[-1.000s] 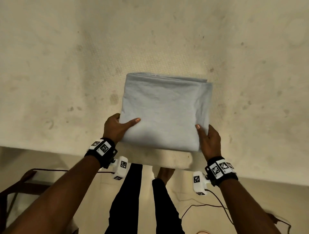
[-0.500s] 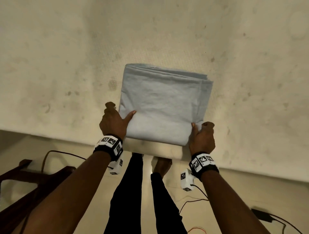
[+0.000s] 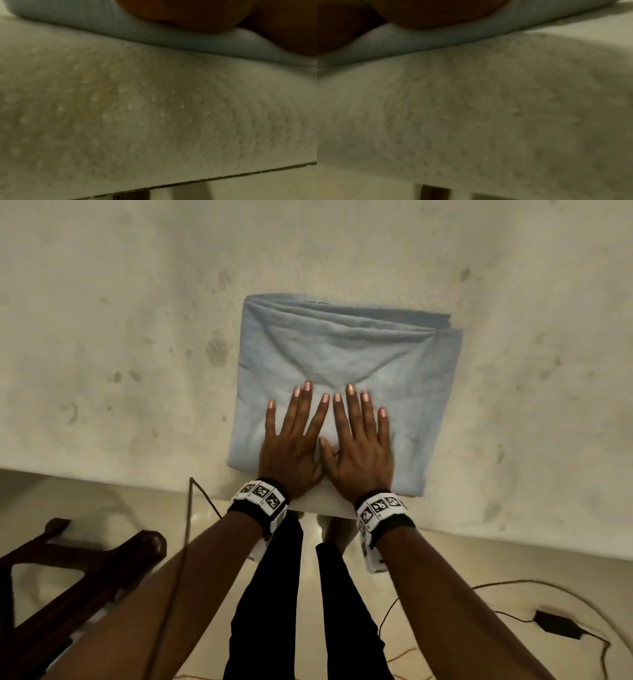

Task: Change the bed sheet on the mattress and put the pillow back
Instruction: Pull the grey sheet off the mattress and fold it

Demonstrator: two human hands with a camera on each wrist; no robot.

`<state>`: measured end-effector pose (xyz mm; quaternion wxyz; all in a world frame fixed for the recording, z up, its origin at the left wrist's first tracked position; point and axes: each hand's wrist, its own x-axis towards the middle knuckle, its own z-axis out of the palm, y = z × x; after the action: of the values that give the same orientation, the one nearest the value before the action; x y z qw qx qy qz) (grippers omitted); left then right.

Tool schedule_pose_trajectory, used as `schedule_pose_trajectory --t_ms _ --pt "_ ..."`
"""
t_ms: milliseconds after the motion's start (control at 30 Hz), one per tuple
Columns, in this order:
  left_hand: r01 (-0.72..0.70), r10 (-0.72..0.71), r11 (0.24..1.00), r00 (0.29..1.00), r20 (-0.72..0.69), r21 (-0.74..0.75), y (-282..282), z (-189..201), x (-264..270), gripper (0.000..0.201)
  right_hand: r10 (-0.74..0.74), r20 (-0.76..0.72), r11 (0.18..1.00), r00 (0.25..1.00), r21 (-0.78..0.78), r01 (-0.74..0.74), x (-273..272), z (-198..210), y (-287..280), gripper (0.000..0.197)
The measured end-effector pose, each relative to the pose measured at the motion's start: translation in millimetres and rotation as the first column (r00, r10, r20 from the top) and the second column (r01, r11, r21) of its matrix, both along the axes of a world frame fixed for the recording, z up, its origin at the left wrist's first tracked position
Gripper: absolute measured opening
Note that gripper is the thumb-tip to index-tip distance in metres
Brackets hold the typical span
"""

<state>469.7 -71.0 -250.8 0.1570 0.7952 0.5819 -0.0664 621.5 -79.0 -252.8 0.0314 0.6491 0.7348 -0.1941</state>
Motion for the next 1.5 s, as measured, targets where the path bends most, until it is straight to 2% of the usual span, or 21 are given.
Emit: schedule_pose_trajectory --t_ms 100,167,233,267,367,433,500,600,700,800,900,1067,1167,1300,1433,1500 --pt "0.013 -0.013 1.0 1.0 0.002 0.0 2 3 -19 0.076 -0.055 0.044 0.998 0.997 -0.003 0.056 29 3 0 0.078" --pt "-0.12 0.12 0.993 0.993 -0.018 0.001 5 3 -46 0.077 -0.077 0.05 0.997 0.996 0.002 0.077 36 6 0 0.079" --pt "-0.299 0.298 0.954 0.954 -0.033 -0.034 10 2 -75 0.076 -0.075 0.052 0.997 0.996 0.001 0.075 38 7 0 0.081" --pt "-0.323 0.32 0.945 0.946 -0.047 -0.055 13 3 -89 0.075 -0.075 0.056 0.997 0.996 0.004 0.075 38 8 0 0.081" --pt "-0.187 0.18 0.978 0.98 -0.081 -0.087 24 5 -118 0.074 -0.105 0.082 0.994 0.991 0.009 0.105 44 12 -1 0.082" --pt "-0.173 0.168 0.982 0.983 -0.073 -0.07 39 12 -123 0.076 -0.2 0.116 0.98 0.973 0.027 0.198 47 16 0 0.079" --pt "-0.177 0.175 0.983 0.983 -0.049 -0.037 54 21 -114 0.079 -0.341 0.135 0.94 0.93 0.049 0.337 47 23 5 0.073" --pt "-0.03 0.03 0.999 1.0 0.005 0.022 71 30 -72 0.076 -0.465 0.101 0.885 0.879 0.058 0.462 29 34 23 0.07" --pt "0.118 -0.118 0.993 0.993 0.004 0.025 81 20 -22 0.071 -0.295 0.02 0.955 0.955 0.053 0.293 -12 33 49 0.066" --pt "0.069 -0.068 0.998 0.995 -0.069 0.014 98 4 1 0.064 -0.195 0.003 0.98 0.981 0.043 0.195 -29 13 76 0.06" --pt "0.057 -0.055 0.998 0.997 -0.054 0.032 113 -4 -3 0.063 -0.151 0.022 0.988 0.988 0.047 0.15 -13 -5 93 0.061" --pt "0.023 -0.023 1.0 0.999 -0.026 0.009 128 -10 -14 0.066 -0.094 0.048 0.993 0.994 0.079 0.09 4 -8 112 0.072" --pt "-0.031 0.03 0.999 0.999 -0.025 -0.016 135 -8 -26 0.078 -0.147 0.062 0.987 0.987 0.081 0.142 25 -8 120 0.075" --pt "-0.232 0.238 0.966 0.971 0.039 -0.109 147 -7 -62 0.089 -0.284 0.073 0.957 0.956 0.081 0.278 63 -4 120 0.076" --pt "-0.243 0.249 0.956 0.969 0.011 -0.165 152 -5 -75 0.09 -0.307 0.069 0.951 0.949 0.072 0.302 68 0 119 0.079" --pt "-0.268 0.27 0.955 0.963 -0.004 -0.128 150 0 -69 0.096 -0.353 0.11 0.935 0.929 0.087 0.345 61 7 117 0.079"
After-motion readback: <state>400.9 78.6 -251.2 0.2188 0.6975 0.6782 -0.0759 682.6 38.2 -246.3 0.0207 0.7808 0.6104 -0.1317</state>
